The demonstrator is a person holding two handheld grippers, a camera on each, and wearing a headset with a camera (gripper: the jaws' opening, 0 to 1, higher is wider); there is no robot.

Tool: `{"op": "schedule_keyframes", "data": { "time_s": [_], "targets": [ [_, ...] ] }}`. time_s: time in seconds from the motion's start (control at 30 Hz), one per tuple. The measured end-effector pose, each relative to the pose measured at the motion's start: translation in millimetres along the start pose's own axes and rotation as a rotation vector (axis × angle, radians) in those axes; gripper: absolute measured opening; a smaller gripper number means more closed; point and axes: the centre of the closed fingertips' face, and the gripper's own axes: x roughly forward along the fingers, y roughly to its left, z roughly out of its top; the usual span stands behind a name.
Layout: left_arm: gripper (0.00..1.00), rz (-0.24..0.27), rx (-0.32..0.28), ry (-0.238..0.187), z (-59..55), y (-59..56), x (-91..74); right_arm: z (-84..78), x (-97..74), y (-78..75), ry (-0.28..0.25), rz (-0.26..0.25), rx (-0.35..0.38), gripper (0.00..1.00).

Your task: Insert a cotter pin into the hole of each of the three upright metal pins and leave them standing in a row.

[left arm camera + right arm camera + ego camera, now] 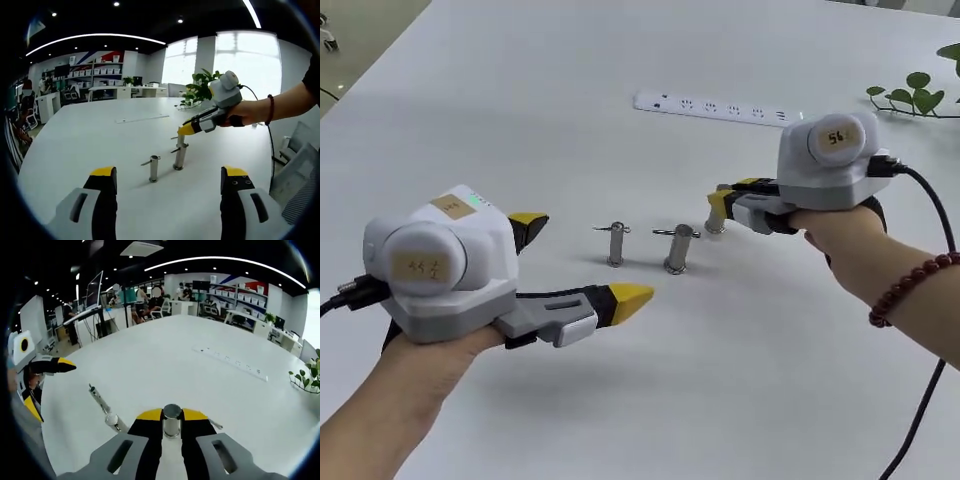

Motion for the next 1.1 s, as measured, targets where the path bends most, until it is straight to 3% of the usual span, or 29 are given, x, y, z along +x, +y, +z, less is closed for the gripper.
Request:
{"op": "schedule_keyframes", "data": {
  "time_s": [0.1, 0.23, 0.47, 0.83, 1.1],
  "targets": [
    [0.84, -0.004, 0.003, -0.003, 1.1, -1.7, -0.2, -6.6, -7.3, -4.4, 0.003, -0.024, 0.001, 0.07],
    [0.84, -0.007, 0.003, -0.006, 2.0, -2.7, -0.4, -10.7, -15.4, 1.4, 0.0, -0.04, 0.009, 0.07],
    [0.83, -0.014, 0.007, -0.013, 4.0, -4.9, -1.6, -15.0, -29.5, 7.1, -0.005, -0.111, 0.044, 0.07],
    [0.83, -0.023, 0.015, -0.017, 5.1, -7.8, -4.1, -31.1, -47.4, 32.7, -0.003, -0.155, 0.107, 0.07],
    [0.83, -0.023, 0.017, -0.016, 5.0, -7.6, -5.9, -38.7, -47.4, 50.2, 0.003, -0.148, 0.141, 0.07]
  ]
}}
